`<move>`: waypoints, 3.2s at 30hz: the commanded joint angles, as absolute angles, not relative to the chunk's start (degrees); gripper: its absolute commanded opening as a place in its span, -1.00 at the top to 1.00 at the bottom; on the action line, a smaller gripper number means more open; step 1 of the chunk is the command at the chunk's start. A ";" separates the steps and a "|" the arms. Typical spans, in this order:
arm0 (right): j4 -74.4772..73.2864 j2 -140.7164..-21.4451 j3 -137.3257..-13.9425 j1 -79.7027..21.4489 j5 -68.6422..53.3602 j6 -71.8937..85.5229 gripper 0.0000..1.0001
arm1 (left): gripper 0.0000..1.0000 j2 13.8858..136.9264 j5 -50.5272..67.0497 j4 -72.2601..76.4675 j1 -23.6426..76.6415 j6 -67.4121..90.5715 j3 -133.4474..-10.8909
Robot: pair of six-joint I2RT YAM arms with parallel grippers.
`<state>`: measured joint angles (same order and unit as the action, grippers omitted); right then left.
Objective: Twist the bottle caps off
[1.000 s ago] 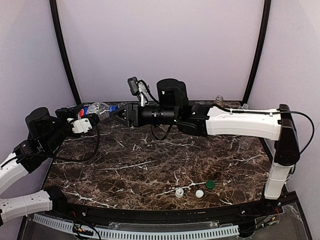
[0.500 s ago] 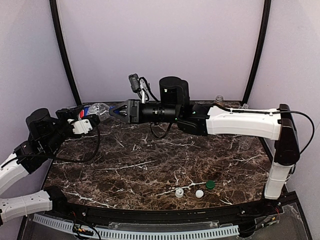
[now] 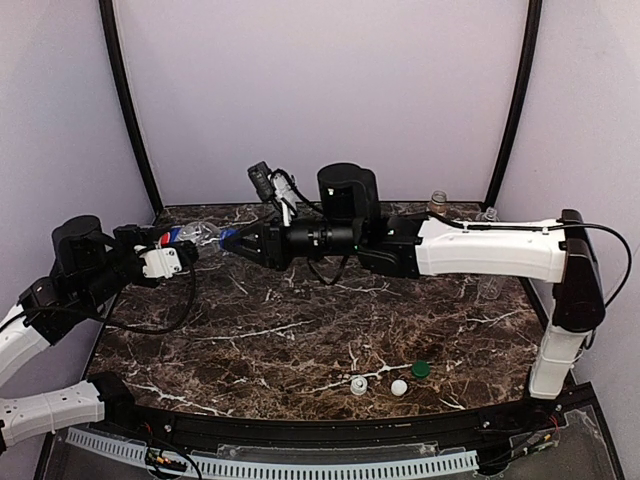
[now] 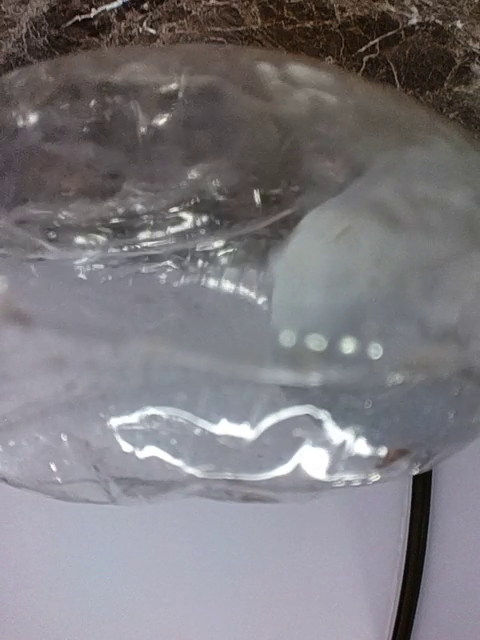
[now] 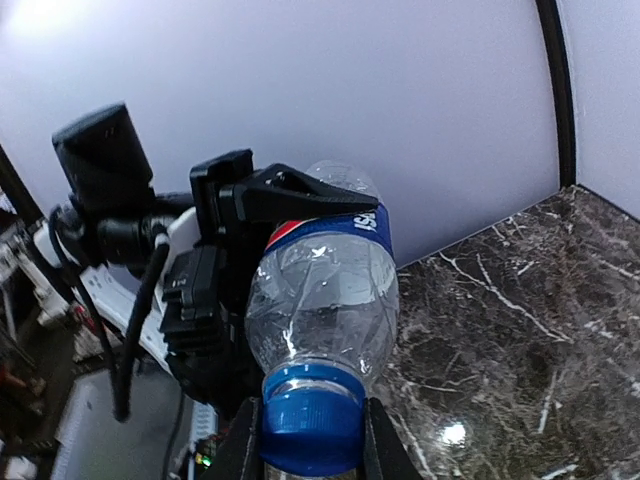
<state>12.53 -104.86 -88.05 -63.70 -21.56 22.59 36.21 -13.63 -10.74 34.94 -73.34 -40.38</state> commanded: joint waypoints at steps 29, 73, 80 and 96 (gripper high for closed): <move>22.80 -97.07 -69.21 -87.40 33.30 -94.24 1.00 | 0.48 36.52 2.83 -49.14 35.24 -73.57 -42.13; -56.69 -115.01 -90.31 -62.93 10.62 26.48 -0.97 | 0.25 13.63 33.15 -0.38 14.59 2.31 -14.79; -39.37 -107.91 -104.19 -67.97 8.01 8.98 -0.97 | 0.21 13.63 40.90 2.53 13.88 3.21 -13.38; 7.18 -120.07 -118.43 -70.75 -11.32 10.81 -0.70 | 0.20 13.19 44.23 3.59 12.73 3.60 -12.79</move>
<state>5.32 -114.28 -111.02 -69.89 -9.96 9.30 13.74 42.78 1.74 13.02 3.09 -13.69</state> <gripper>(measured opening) 0.863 0.403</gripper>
